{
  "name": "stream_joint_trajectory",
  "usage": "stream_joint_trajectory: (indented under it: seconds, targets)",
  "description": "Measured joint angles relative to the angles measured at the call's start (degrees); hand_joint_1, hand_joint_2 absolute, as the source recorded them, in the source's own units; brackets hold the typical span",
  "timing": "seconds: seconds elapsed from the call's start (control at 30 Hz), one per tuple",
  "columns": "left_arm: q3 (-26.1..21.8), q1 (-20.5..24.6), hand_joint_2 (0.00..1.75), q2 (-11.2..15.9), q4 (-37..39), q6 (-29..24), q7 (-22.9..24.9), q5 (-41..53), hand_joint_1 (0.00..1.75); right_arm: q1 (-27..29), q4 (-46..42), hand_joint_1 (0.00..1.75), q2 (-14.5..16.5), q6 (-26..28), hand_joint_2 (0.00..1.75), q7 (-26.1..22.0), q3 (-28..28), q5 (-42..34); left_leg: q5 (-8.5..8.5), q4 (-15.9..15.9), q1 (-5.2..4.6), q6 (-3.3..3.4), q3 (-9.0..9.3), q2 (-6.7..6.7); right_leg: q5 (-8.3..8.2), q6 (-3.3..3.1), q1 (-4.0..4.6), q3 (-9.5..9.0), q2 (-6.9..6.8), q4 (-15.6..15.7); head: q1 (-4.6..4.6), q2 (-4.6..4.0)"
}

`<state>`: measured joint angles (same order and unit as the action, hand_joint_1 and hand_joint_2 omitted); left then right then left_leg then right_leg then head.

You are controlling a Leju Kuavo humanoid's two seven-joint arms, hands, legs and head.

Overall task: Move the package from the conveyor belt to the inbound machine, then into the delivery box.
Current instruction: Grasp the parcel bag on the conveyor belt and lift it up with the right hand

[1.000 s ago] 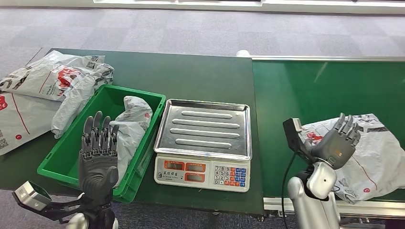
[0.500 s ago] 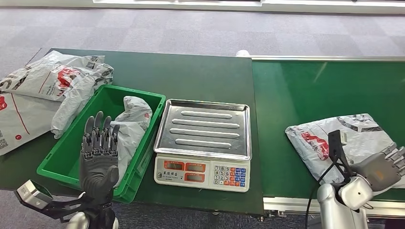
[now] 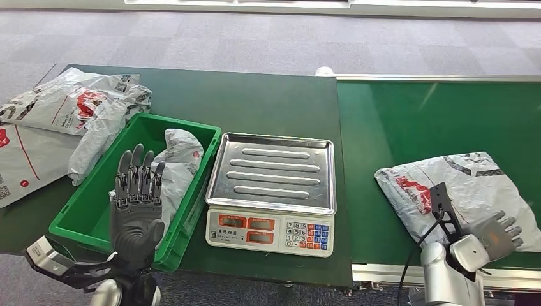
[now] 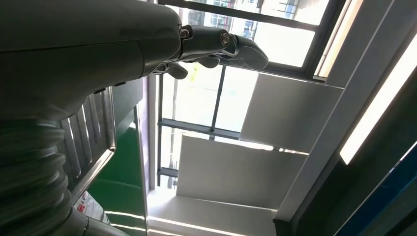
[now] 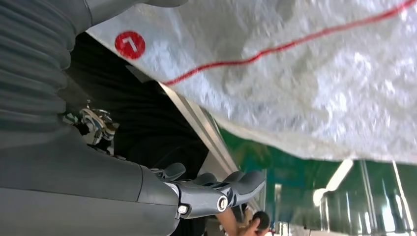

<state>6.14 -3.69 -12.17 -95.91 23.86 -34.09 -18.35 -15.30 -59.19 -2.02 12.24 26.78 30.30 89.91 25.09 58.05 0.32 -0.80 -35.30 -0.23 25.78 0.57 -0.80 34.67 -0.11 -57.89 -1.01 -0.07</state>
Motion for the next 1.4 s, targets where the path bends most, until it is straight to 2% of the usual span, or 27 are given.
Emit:
stream_joint_trajectory:
  seconds: [0.17,0.37,0.5,0.77,1.4]
  targets:
    - [-0.5,0.5,1.75,-1.1,0.0,0.1,-0.1,1.8,0.0,0.6,-1.6,0.0,4.7,-9.6,1.75,-7.9,2.2,-1.3,0.0,0.0,0.01,-0.01,0.02,0.04,0.02,-0.02,0.06,0.01,0.04,0.0,0.0,0.0]
    - [-0.7,0.6,1.75,-1.6,-0.2,0.1,0.4,2.3,0.0,1.6,-3.4,0.0,7.0,-12.3,1.75,-8.2,2.3,-1.7,0.0,0.0,0.03,-0.01,0.03,0.04,0.03,-0.01,0.05,0.0,0.01,0.0,0.0,0.0]
    - [-1.7,0.6,1.75,-2.5,-1.2,0.2,2.0,2.6,0.0,4.2,-7.8,1.75,10.1,-17.7,1.75,-8.5,2.3,-2.8,0.03,0.0,0.07,0.03,0.02,0.0,0.07,0.01,-0.02,-0.02,-0.02,0.0,0.0,0.0]
    - [-2.5,0.2,1.75,-2.6,-2.8,0.2,2.6,2.6,0.0,6.5,-11.7,1.75,11.9,-19.8,1.75,-9.6,2.3,-3.5,0.05,0.0,0.07,0.05,0.02,0.0,0.1,0.05,-0.01,-0.04,-0.04,0.0,0.0,0.0]
    - [-3.8,-0.3,1.75,-2.8,-4.0,0.2,3.0,2.6,0.0,7.6,-14.1,1.75,12.9,-19.9,1.75,-9.6,2.3,-3.5,0.05,0.0,0.07,0.05,0.02,0.0,0.1,0.06,-0.02,-0.06,-0.05,0.0,0.0,0.0]
